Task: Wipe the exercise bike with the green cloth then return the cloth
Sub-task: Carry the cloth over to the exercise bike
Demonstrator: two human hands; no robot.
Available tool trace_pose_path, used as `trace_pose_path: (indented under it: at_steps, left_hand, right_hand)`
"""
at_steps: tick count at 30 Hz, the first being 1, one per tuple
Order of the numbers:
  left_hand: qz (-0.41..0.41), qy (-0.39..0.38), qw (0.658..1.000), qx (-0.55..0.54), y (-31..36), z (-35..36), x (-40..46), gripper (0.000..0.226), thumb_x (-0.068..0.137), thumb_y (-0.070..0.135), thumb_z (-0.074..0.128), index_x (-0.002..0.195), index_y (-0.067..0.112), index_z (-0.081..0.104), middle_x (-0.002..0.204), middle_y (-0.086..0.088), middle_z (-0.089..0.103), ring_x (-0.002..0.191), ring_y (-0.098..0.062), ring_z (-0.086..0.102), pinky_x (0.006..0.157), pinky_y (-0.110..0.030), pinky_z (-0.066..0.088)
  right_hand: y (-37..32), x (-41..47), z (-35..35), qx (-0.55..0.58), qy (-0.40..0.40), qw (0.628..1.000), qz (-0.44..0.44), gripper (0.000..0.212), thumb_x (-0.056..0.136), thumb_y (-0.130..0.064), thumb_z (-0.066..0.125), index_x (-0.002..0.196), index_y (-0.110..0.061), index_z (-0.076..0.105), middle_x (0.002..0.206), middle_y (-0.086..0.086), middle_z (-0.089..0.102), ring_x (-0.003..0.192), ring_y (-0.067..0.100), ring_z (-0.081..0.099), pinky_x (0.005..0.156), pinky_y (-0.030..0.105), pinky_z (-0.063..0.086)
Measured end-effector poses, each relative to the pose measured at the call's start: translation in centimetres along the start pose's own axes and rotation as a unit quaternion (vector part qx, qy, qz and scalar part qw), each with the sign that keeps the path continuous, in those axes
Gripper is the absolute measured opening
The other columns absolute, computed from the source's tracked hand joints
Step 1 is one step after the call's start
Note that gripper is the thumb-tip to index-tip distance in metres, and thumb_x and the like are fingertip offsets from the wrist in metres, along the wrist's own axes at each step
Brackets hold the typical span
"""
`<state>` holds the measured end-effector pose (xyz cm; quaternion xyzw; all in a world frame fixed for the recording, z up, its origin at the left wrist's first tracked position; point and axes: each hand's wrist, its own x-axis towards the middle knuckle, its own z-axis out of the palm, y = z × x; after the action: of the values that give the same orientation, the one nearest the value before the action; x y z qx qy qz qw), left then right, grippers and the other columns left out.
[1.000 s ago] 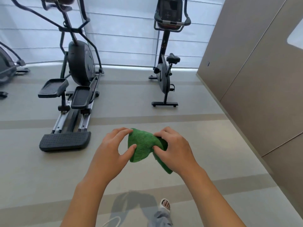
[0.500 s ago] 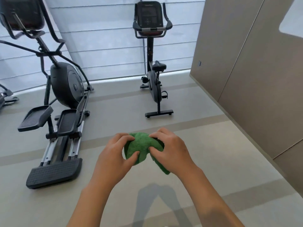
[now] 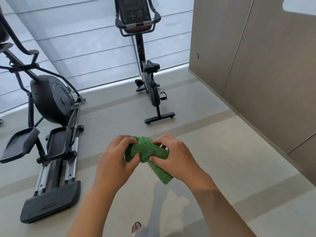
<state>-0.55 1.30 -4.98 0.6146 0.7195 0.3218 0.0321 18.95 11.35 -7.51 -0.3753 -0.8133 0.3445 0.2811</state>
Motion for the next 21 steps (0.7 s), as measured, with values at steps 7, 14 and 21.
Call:
trace_pose_path:
  at_steps: [7,14,21]
  left_hand:
    - [0.028,0.033,0.998,-0.043,-5.9,0.5,5.7,0.029,0.082,0.032,0.071,0.110,0.030,0.062,0.118,0.024,0.059,0.102,-0.006,0.064,0.075,-0.026,0.053]
    - [0.047,0.013,0.996,-0.081,-14.2,-1.4,13.2,0.027,0.082,0.037,0.066,0.107,0.030,0.059,0.122,0.026,0.055,0.105,-0.002,0.061,0.077,-0.015,0.045]
    - [0.037,0.007,0.991,-0.126,-22.5,-4.6,19.8,0.032,0.078,0.029,0.077,0.106,0.031,0.062,0.130,0.022,0.051,0.112,-0.005,0.062,0.084,-0.015,0.050]
  right_hand:
    - [0.5,6.7,2.2,0.011,-0.016,0.999,0.036,0.071,0.078,-0.059,0.074,0.143,-0.042,0.052,0.133,-0.028,0.051,0.125,-0.001,0.053,0.104,0.026,0.049]
    - [-2.4,17.1,6.6,0.053,-0.086,0.989,0.106,0.078,0.073,-0.052,0.075,0.144,-0.052,0.043,0.115,-0.021,0.068,0.098,0.000,0.070,0.087,0.033,0.064]
    - [-5.7,26.4,11.4,0.015,-0.038,0.997,0.069,0.053,0.073,-0.041,0.072,0.124,-0.043,0.060,0.104,-0.018,0.067,0.093,0.004,0.066,0.079,0.036,0.061]
